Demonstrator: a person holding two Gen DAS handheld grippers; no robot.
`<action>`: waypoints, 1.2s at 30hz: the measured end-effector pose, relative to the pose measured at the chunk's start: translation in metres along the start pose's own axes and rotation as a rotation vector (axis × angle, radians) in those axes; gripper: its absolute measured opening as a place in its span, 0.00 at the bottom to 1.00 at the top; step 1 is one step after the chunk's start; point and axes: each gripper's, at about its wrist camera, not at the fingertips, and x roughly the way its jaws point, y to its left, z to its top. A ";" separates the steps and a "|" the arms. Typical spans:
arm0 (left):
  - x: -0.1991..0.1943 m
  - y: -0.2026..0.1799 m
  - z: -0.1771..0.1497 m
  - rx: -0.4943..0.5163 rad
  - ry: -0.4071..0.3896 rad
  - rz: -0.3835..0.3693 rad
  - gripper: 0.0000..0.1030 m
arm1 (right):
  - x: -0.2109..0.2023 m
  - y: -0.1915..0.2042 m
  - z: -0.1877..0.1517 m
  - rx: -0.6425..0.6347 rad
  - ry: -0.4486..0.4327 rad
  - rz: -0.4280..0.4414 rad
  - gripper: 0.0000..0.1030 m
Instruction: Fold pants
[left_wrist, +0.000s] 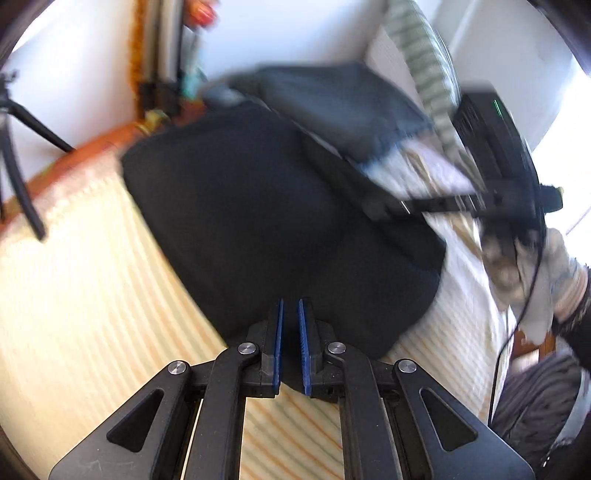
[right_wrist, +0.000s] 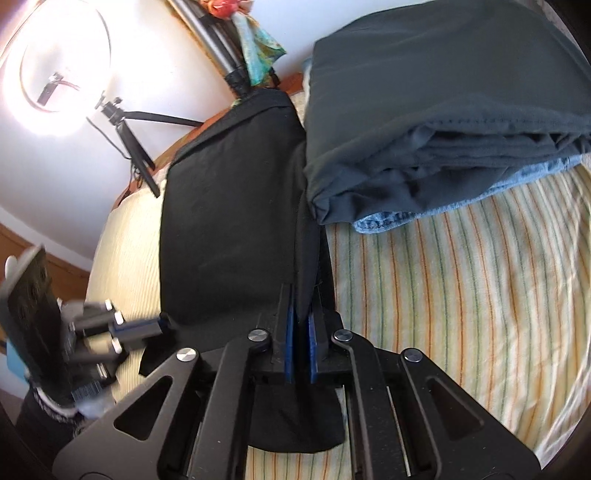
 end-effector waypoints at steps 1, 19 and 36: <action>-0.006 0.010 0.008 -0.023 -0.027 0.022 0.07 | -0.003 0.001 0.001 -0.010 0.000 0.007 0.10; 0.042 0.078 0.077 -0.133 -0.059 0.239 0.15 | 0.027 -0.024 0.032 -0.066 0.129 0.131 0.53; -0.009 0.071 0.017 -0.396 -0.029 -0.017 0.60 | 0.044 -0.025 0.037 -0.073 0.192 0.299 0.54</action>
